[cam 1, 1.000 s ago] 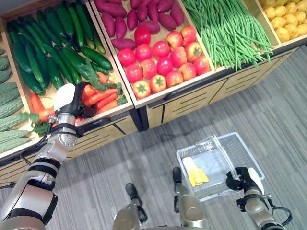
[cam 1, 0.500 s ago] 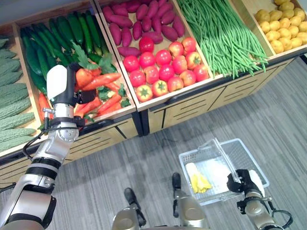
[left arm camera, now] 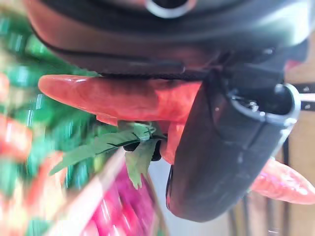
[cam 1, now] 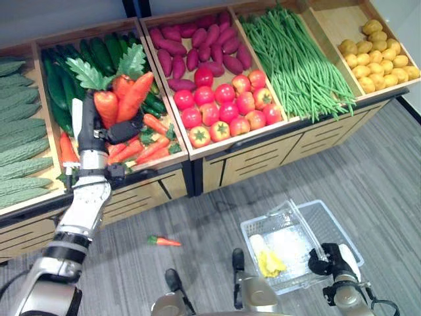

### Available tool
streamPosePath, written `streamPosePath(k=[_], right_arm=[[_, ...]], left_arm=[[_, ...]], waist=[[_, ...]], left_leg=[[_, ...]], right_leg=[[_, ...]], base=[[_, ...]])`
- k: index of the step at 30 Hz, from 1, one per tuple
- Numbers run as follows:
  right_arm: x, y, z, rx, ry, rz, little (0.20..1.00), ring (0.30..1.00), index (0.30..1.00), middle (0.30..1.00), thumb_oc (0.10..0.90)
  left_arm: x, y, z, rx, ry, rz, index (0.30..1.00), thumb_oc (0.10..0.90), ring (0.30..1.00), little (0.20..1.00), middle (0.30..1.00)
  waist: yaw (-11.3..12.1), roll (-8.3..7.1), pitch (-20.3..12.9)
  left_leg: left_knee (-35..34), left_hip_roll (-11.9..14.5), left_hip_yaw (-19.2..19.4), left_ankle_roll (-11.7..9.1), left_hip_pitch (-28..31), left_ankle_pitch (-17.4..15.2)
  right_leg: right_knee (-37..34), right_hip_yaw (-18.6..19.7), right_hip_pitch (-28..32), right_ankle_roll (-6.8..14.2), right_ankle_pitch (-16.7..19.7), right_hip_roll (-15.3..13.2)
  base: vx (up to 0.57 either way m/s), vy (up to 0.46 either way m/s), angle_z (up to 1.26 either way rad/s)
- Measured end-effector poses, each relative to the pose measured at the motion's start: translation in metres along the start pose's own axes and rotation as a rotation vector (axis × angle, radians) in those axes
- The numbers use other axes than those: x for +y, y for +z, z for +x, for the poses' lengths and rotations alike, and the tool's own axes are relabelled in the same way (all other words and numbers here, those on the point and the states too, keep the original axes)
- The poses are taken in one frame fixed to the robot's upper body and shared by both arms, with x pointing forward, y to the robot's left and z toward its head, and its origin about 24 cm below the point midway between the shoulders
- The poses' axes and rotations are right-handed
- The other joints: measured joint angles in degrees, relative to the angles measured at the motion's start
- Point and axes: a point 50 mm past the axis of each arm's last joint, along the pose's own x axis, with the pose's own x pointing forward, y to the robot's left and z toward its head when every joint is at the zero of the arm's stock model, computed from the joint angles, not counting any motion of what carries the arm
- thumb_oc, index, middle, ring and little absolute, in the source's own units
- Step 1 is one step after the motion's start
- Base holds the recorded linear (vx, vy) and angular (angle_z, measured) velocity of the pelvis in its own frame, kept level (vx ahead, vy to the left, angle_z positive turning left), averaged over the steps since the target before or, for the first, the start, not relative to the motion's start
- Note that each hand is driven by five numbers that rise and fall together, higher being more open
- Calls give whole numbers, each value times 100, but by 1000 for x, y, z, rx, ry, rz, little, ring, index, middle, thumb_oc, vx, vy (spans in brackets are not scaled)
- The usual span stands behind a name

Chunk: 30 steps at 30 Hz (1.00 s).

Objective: Get the vegetables into the basket

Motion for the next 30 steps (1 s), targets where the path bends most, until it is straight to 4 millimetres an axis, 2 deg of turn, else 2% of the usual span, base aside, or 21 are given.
streamPosePath(k=[3, 8, 20, 25, 27, 29, 30], right_arm=[[0, -5, -2, 19, 4, -4, 300, 300, 300, 300, 400], [1, -16, -8, 57, 18, -12, 300, 300, 300, 300, 400], [-4, -26, -11, 89, 12, 10, 300, 300, 300, 300, 400], [-6, -24, -10, 82, 7, 23, 300, 300, 300, 300, 400], [-5, -18, -9, 58, 9, 36, 300, 300, 300, 300, 400], [-3, -6, -4, 24, 13, 42, 300, 300, 300, 300, 400], [-2, 1, 0, 6, 19, 49, 300, 300, 300, 300, 400]], left_arm=[[-4, -5, -5, 35, -9, -108, 300, 400, 300, 300, 300], [-5, -9, -12, 59, -42, -148, 300, 400, 300, 300, 300], [4, -6, -13, 53, -147, -18, 300, 400, 300, 300, 300], [-2, -5, -11, 49, -250, 92, 300, 400, 300, 300, 300], [-11, 3, -1, 14, -302, 123, 300, 400, 300, 300, 300], [-11, 8, 4, -5, -307, 134, 300, 400, 300, 300, 300], [-9, 9, 6, -9, -307, 146, 300, 400, 300, 300, 300]], waist=[[2, 68, -43], [16, 173, -114], [28, 166, -116], [22, 92, -80], [-132, -142, 44], [-140, -253, 139], [-165, -264, 193]], left_leg=[[-13, 2, -4, -1, 8, -1], [-14, 3, -6, -1, 29, 0], [16, -53, 29, -1, 98, -2], [13, -229, 177, 47, 73, -118], [18, -543, 393, 201, 42, -211], [17, -609, 656, 353, 12, -294], [2, -545, 805, 420, 7, -321]], right_leg=[[-2, 4, 9, -2, 2, 0], [-2, 4, 33, -3, 3, 3], [0, 55, 75, 13, 25, 4], [51, 250, -83, 115, 90, -144], [114, 557, -309, 298, 214, -377], [97, 687, -519, 438, 601, -404], [69, 659, -603, 494, 839, -408]], base=[[0, 0, 0], [0, 0, 0], [-22, 46, -1], [-78, 181, -15], [-186, 213, -53], [-90, 63, -73], [-104, 74, -67]])
